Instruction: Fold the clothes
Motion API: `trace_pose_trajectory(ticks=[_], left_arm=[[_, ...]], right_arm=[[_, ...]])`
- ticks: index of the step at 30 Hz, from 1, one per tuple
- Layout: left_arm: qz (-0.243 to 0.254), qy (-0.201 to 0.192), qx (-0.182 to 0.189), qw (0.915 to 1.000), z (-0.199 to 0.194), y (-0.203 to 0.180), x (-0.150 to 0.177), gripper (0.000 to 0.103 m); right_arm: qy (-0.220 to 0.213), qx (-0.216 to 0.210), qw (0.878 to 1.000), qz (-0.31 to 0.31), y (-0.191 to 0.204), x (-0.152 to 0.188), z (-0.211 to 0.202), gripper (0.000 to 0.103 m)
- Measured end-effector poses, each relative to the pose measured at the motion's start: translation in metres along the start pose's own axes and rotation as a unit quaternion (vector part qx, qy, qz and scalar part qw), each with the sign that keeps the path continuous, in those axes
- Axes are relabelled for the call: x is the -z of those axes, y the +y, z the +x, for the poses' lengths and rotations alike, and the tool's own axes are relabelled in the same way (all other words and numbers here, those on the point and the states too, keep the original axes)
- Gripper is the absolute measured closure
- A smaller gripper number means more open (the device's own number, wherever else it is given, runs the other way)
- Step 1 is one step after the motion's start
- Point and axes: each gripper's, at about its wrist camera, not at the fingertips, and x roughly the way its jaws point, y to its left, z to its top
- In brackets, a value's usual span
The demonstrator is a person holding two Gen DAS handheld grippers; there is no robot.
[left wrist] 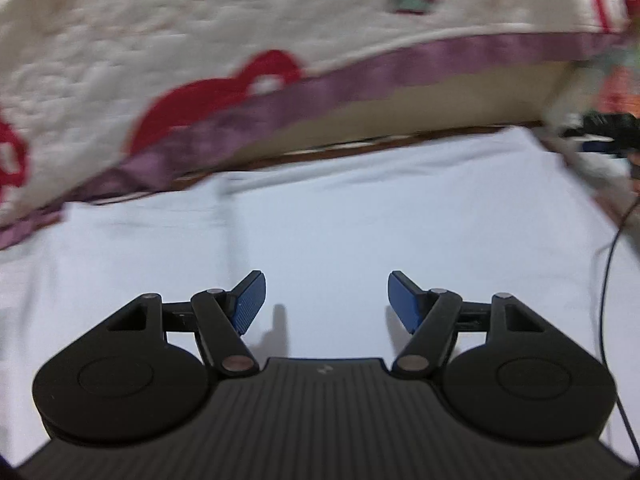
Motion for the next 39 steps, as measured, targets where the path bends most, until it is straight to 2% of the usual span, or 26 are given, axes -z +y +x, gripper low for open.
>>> trace_pose_trajectory(ticks=[1, 2, 3, 4, 6, 7, 9, 12, 15, 18, 19, 20, 23, 27, 30, 32, 33, 34, 35, 36, 38, 39], left_arm=[[0.001, 0.0, 0.015, 0.9999, 0.001, -0.01, 0.001, 0.036], [-0.006, 0.006, 0.026, 0.9996, 0.004, -0.016, 0.001, 0.036], [-0.014, 0.011, 0.036, 0.9992, 0.007, -0.023, 0.002, 0.036], [-0.021, 0.016, 0.047, 0.9985, 0.01, -0.029, 0.002, 0.036], [-0.036, 0.025, 0.068, 0.9967, 0.016, -0.041, 0.004, 0.036], [-0.042, 0.025, 0.071, 0.9963, 0.018, -0.046, 0.004, 0.036], [-0.042, 0.024, 0.075, 0.996, 0.021, -0.055, 0.004, 0.036], [-0.046, 0.027, 0.081, 0.9953, 0.025, -0.066, 0.004, 0.036], [-0.054, 0.037, 0.078, 0.9948, 0.031, -0.072, 0.008, 0.036], [-0.055, 0.039, 0.069, 0.9953, 0.031, -0.075, 0.016, 0.036], [-0.051, 0.037, 0.065, 0.9959, 0.029, -0.077, 0.018, 0.036], [-0.048, 0.037, 0.059, 0.9964, 0.027, -0.078, 0.02, 0.036], [-0.048, 0.039, 0.053, 0.9967, 0.022, -0.079, 0.025, 0.036], [-0.04, 0.04, 0.055, 0.9969, 0.016, -0.085, 0.033, 0.036], [-0.034, 0.04, 0.064, 0.9966, 0.009, -0.092, 0.041, 0.035], [-0.034, 0.04, 0.079, 0.9955, 0.004, -0.096, 0.047, 0.033], [-0.033, 0.039, 0.086, 0.995, 0.001, -0.098, 0.05, 0.032], [-0.031, 0.037, 0.089, 0.9949, -0.002, -0.1, 0.054, 0.031], [-0.027, 0.034, 0.088, 0.9952, -0.005, -0.104, 0.058, 0.031], [-0.023, 0.032, 0.087, 0.9954, -0.007, -0.107, 0.062, 0.031], [-0.015, 0.029, 0.087, 0.9957, -0.012, -0.113, 0.068, 0.03], [-0.016, 0.03, 0.09, 0.9953, -0.015, -0.116, 0.071, 0.03]], right_arm=[[0.004, -0.054, 0.998, 0.037, -0.01, 0.001, -0.006, 0.042], [0.011, -0.075, 0.997, 0.027, -0.009, 0.006, -0.012, 0.043], [0.017, -0.095, 0.995, 0.016, -0.008, 0.012, -0.018, 0.049], [0.025, -0.11, 0.994, -0.007, -0.002, 0.018, -0.023, 0.065], [0.038, -0.147, 0.987, -0.049, 0.012, 0.032, -0.032, 0.082], [0.045, -0.167, 0.983, -0.068, 0.019, 0.039, -0.036, 0.082], [0.062, -0.175, 0.978, -0.099, 0.029, 0.049, -0.035, 0.082], [0.056, -0.162, 0.979, -0.11, 0.033, 0.053, -0.03, 0.081], [0.05, -0.149, 0.98, -0.121, 0.037, 0.057, -0.025, 0.064], [0.047, -0.136, 0.978, -0.149, 0.044, 0.062, -0.019, 0.063], [0.047, -0.131, 0.976, -0.167, 0.049, 0.064, -0.018, 0.085], [0.047, -0.126, 0.978, -0.16, 0.046, 0.065, -0.022, 0.098], [0.049, -0.111, 0.983, -0.138, 0.037, 0.067, -0.034, 0.101], [0.051, -0.091, 0.989, -0.108, 0.025, 0.071, -0.051, 0.101], [0.052, -0.075, 0.992, -0.085, 0.016, 0.074, -0.063, 0.092], [0.053, -0.065, 0.994, -0.07, 0.01, 0.076, -0.071, 0.09], [0.053, -0.06, 0.995, -0.063, 0.008, 0.077, -0.075, 0.084], [0.054, -0.055, 0.996, -0.055, 0.005, 0.078, -0.08, 0.073], [0.055, -0.051, 0.996, -0.048, 0.002, 0.08, -0.084, 0.066], [0.072, -0.066, 0.994, -0.048, 0.001, 0.09, -0.092, 0.059], [0.104, -0.097, 0.989, -0.049, -0.001, 0.111, -0.108, 0.056], [0.117, -0.105, 0.985, -0.069, 0.002, 0.119, -0.116, 0.05]])
